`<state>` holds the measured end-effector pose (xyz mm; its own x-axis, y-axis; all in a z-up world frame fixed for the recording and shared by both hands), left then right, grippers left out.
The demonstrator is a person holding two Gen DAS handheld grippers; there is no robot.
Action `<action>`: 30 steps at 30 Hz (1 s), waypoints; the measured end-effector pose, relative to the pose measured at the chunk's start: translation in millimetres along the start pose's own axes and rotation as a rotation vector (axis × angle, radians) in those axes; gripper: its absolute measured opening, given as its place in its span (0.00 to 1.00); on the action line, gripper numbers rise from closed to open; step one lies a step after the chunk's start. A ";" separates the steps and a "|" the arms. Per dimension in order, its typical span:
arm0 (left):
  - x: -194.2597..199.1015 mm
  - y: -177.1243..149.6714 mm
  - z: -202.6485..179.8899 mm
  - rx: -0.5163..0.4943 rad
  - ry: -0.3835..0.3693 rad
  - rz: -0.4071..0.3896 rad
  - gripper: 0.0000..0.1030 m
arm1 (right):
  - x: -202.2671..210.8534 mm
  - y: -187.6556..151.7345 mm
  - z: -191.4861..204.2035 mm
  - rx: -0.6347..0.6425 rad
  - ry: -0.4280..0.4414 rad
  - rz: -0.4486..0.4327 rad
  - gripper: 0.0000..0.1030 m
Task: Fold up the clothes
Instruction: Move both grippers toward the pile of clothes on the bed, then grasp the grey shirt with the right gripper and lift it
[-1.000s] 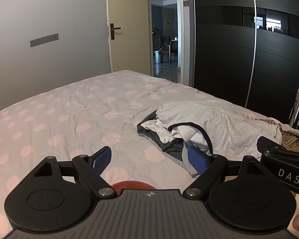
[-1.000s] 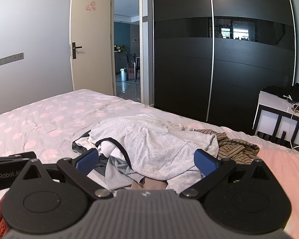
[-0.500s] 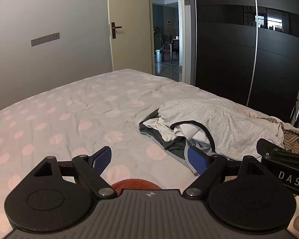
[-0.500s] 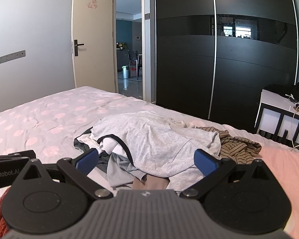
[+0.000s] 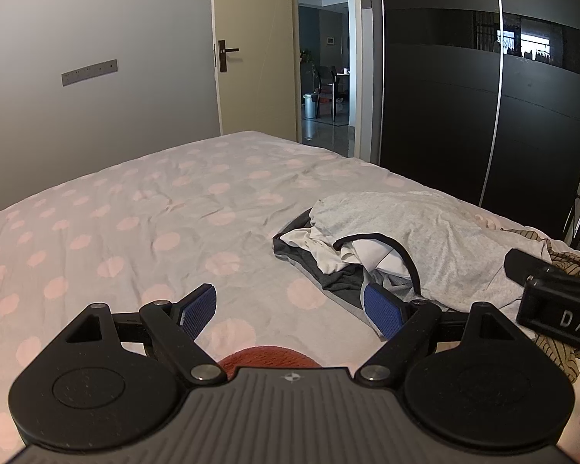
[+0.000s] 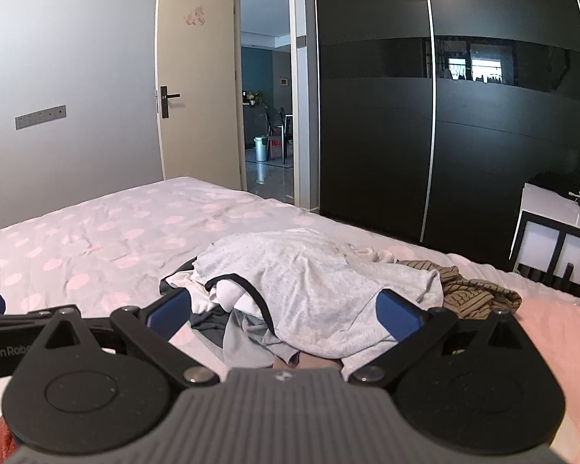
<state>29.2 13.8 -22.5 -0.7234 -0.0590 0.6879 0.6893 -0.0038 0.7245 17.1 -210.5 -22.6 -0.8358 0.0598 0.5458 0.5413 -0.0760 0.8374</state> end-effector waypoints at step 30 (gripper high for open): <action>-82.7 45.0 87.6 0.045 0.046 0.142 0.96 | -178.6 23.0 -37.0 0.072 0.024 0.222 0.62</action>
<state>116.5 106.0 -43.0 -0.6152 -0.1011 0.7819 0.7815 0.0522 0.6217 175.5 -259.8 -101.9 -0.6971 0.0254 0.7165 0.7165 -0.0136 0.6975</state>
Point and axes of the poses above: each gripper's, at about its wrist camera, not at the fingertips, and x roughly against the way its jaws point, z to its left, y to its top, the point moved 4 cm from there along -x, roughly the way its jaws point, and after that the axes turned 12 degrees about z, right-handed, at the moved point
